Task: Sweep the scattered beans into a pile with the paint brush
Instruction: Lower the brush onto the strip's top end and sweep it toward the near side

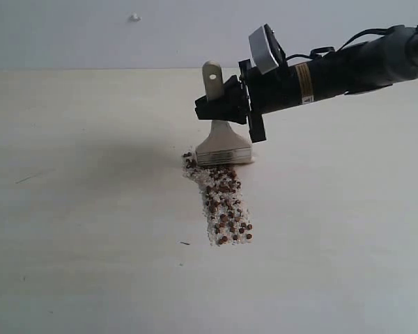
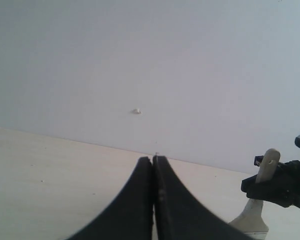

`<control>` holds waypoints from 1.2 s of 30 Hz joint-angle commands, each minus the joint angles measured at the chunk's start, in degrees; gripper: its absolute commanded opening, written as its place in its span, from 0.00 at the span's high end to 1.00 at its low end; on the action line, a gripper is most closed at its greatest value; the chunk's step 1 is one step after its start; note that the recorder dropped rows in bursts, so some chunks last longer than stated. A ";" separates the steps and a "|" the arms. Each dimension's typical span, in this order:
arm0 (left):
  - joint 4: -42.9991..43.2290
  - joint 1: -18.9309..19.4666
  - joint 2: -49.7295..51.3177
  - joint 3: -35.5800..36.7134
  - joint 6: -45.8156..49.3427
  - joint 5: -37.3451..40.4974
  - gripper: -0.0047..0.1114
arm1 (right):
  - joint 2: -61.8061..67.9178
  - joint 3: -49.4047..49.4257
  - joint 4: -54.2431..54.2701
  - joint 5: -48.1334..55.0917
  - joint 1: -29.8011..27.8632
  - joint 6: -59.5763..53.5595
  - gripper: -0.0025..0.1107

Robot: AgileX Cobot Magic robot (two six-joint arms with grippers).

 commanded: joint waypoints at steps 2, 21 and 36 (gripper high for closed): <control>0.06 -0.39 -0.34 0.14 0.12 0.15 0.96 | -1.13 0.27 -4.37 1.02 0.15 6.03 0.98; 0.06 -0.39 -0.34 0.14 0.12 0.15 0.96 | -2.19 1.98 -4.37 1.02 3.91 9.20 0.98; 0.06 -0.39 -0.34 0.14 0.12 0.15 0.96 | -5.68 -1.07 -4.37 1.02 3.91 8.82 0.98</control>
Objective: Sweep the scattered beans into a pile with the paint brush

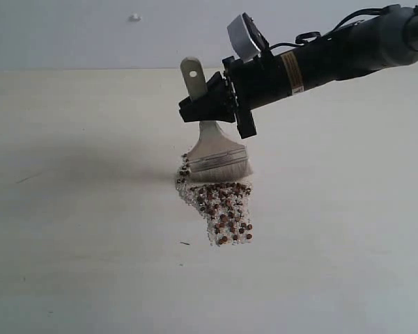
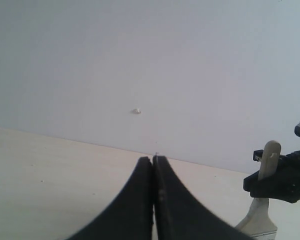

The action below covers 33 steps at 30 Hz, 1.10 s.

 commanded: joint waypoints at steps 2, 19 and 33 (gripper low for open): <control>0.06 -0.39 -0.34 0.14 0.12 0.15 0.96 | -0.83 -0.87 0.67 0.11 0.05 -0.09 0.98; 0.06 -0.39 -0.34 0.14 0.12 0.15 0.96 | -7.53 -0.87 2.52 0.11 0.05 -4.04 0.98; 0.06 -0.39 -0.34 0.14 0.12 0.15 0.96 | 4.31 -10.18 17.61 3.50 0.05 -12.66 0.98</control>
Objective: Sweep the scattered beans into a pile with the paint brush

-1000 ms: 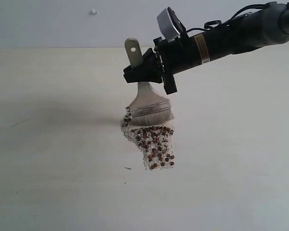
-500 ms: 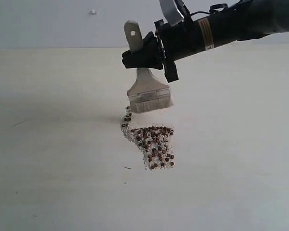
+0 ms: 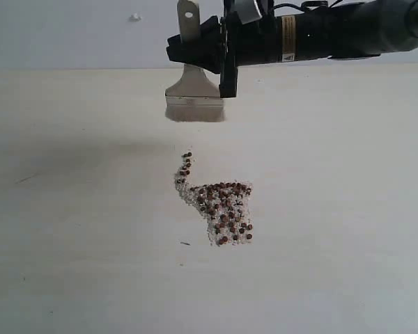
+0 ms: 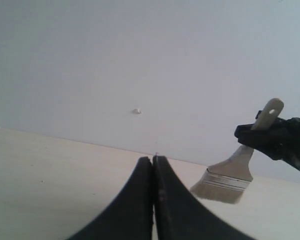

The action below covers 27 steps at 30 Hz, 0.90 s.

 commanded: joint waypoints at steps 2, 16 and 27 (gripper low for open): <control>0.06 -0.39 -0.34 0.14 0.23 0.15 0.96 | 5.40 -7.02 1.64 3.97 0.05 3.10 0.98; 0.06 -0.39 -0.34 0.14 0.23 0.15 0.96 | 13.28 -12.85 -0.10 3.28 0.05 9.47 0.98; 0.06 -0.39 -0.34 0.14 0.23 0.15 0.96 | 13.42 -12.85 -7.06 -2.07 0.16 18.44 0.98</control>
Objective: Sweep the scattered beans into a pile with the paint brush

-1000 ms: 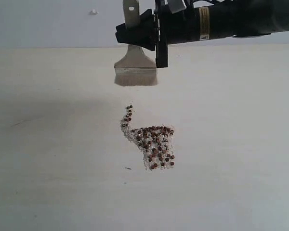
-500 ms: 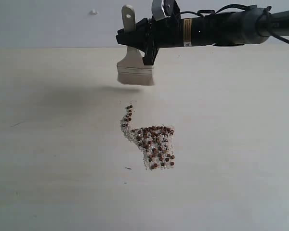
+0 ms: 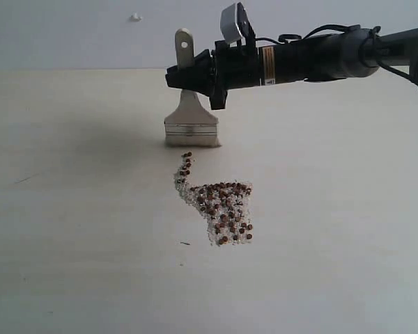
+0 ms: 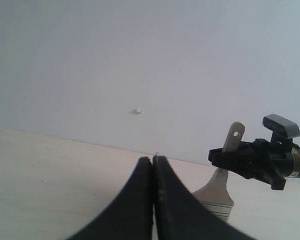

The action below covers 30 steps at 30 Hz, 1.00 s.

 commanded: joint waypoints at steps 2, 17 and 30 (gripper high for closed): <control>0.06 -0.39 -0.34 0.14 0.14 0.15 0.96 | -0.07 -0.41 -6.97 -1.06 0.16 5.35 0.98; 0.06 -0.39 -0.34 0.14 0.14 0.15 0.96 | -0.41 -0.41 -12.59 -1.06 2.34 17.63 0.98; 0.06 -0.39 -0.34 0.14 0.14 0.15 0.96 | -4.10 5.14 -12.59 -1.06 5.75 15.04 0.98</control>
